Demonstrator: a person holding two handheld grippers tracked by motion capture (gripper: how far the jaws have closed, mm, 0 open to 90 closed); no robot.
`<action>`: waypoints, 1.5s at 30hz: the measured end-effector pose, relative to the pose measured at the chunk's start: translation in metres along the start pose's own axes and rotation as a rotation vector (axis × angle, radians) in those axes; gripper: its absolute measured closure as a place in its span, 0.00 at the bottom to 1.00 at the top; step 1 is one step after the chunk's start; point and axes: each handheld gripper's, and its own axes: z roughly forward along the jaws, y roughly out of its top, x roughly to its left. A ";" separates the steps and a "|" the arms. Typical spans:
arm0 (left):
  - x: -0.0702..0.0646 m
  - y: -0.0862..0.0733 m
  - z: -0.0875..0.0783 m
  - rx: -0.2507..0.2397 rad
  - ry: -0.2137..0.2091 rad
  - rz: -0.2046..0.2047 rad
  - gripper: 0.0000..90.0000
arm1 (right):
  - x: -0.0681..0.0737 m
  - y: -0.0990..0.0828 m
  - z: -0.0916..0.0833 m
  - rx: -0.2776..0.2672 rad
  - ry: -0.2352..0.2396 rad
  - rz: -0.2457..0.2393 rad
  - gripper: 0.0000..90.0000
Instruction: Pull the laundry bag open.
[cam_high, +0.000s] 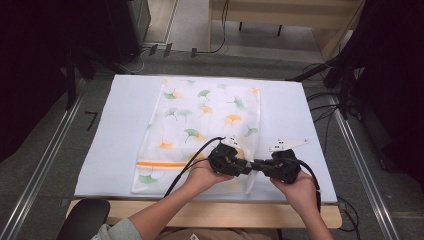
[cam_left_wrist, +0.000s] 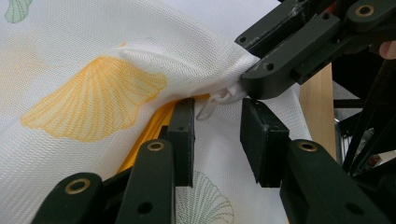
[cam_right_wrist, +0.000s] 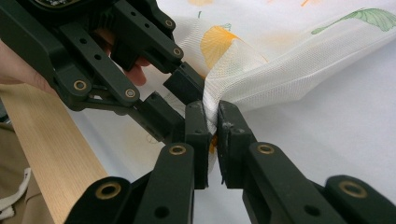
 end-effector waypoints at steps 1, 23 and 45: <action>0.000 0.000 0.000 -0.002 0.003 0.003 0.75 | 0.000 0.000 0.000 0.001 -0.001 0.001 0.95; -0.001 0.002 0.002 0.001 0.024 0.010 0.94 | 0.000 0.001 0.000 -0.004 0.012 0.002 0.95; -0.002 -0.001 -0.005 0.014 0.010 0.035 0.95 | -0.004 -0.002 -0.002 0.007 0.007 0.003 0.95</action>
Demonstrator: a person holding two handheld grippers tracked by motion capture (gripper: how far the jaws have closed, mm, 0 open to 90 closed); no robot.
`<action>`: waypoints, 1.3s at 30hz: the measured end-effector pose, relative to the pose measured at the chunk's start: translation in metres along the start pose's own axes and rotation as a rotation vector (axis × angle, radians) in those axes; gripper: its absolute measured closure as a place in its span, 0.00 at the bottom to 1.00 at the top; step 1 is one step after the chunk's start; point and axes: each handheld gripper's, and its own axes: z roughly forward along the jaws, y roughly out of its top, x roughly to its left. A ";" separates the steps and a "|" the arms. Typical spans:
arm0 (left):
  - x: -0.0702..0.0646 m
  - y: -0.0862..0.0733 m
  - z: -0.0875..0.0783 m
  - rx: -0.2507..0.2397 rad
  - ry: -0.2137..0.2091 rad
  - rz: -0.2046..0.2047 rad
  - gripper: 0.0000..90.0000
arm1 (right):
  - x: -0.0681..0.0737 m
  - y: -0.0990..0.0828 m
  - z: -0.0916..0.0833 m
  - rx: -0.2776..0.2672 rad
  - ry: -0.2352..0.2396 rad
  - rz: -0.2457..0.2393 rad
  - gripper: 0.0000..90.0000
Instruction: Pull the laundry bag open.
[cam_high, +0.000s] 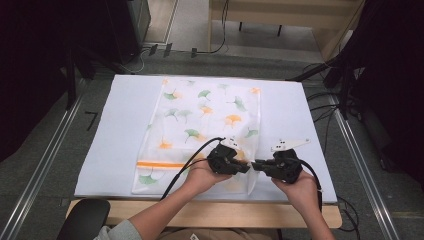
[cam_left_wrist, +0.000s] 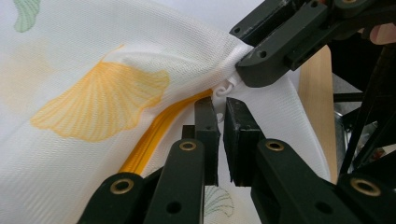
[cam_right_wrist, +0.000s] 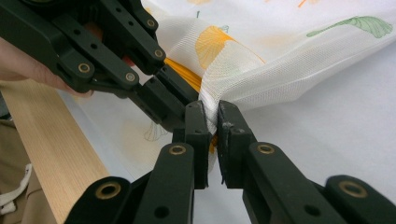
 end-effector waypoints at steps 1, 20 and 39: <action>0.000 0.000 0.000 -0.001 0.003 -0.003 0.95 | 0.000 0.000 0.000 0.000 0.000 0.000 0.95; 0.004 0.001 0.004 -0.007 -0.034 0.036 0.90 | 0.001 0.000 0.001 0.014 0.017 -0.010 0.95; 0.003 0.003 0.006 0.002 -0.039 -0.016 1.00 | 0.000 0.000 0.001 0.020 0.024 0.001 0.95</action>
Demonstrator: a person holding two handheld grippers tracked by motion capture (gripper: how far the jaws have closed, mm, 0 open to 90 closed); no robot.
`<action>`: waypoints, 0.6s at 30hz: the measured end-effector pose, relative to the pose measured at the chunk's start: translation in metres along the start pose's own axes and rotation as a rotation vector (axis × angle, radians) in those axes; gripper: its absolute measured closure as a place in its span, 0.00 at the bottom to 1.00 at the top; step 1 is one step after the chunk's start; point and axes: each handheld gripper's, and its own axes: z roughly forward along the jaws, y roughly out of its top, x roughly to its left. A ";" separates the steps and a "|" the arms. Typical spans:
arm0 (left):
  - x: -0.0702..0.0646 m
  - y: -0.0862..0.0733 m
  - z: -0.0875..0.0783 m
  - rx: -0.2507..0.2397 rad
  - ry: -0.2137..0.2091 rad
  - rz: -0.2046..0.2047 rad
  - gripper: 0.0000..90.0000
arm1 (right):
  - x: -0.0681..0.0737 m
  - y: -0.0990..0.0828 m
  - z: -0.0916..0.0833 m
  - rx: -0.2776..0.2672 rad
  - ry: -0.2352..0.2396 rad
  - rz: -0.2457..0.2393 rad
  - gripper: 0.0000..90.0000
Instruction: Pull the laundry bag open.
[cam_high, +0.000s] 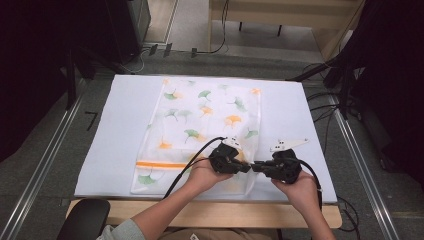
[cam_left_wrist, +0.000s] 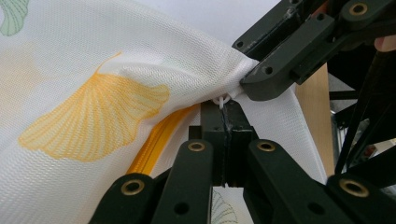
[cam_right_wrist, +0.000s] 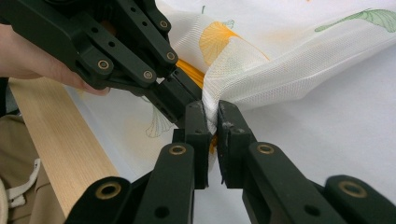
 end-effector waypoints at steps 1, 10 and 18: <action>0.000 0.000 0.000 0.003 0.005 -0.007 1.00 | 0.000 0.000 0.000 0.002 0.000 -0.001 0.95; 0.003 0.000 -0.002 0.011 0.020 -0.042 1.00 | 0.001 0.000 0.001 0.004 -0.005 -0.003 0.95; 0.007 -0.002 -0.005 0.023 0.043 -0.061 1.00 | 0.001 0.000 0.000 0.000 -0.007 -0.005 0.95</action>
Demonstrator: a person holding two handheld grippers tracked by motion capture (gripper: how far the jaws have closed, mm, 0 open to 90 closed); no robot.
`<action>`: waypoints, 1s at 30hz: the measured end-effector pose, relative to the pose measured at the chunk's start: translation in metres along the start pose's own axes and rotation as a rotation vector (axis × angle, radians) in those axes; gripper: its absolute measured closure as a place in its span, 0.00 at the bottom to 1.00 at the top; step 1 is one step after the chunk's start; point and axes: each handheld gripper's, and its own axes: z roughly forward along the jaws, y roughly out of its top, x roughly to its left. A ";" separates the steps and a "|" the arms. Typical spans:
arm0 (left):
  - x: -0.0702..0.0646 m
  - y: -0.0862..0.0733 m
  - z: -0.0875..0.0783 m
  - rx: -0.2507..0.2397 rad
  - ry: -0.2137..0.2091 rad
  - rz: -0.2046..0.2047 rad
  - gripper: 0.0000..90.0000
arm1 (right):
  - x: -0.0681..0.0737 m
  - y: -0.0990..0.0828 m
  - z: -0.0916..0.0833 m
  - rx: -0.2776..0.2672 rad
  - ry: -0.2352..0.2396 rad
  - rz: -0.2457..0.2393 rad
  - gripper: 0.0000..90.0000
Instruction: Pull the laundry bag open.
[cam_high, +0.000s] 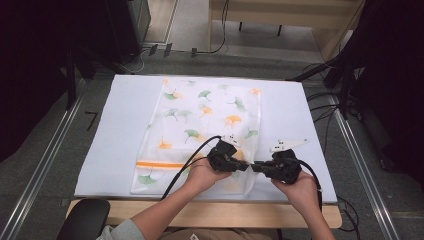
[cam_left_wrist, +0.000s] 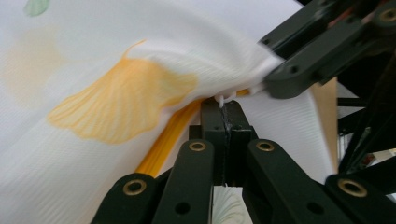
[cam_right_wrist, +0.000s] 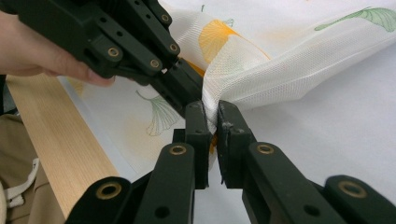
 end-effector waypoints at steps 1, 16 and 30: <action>0.002 -0.001 -0.002 0.007 0.002 -0.006 1.00 | 0.000 0.000 -0.001 -0.001 -0.001 0.000 0.95; 0.021 -0.014 -0.024 0.003 0.026 -0.056 1.00 | 0.001 -0.002 -0.004 -0.007 0.003 -0.013 0.95; 0.018 -0.015 -0.027 0.009 -0.008 -0.040 1.00 | -0.005 -0.003 -0.004 -0.015 -0.023 0.016 0.95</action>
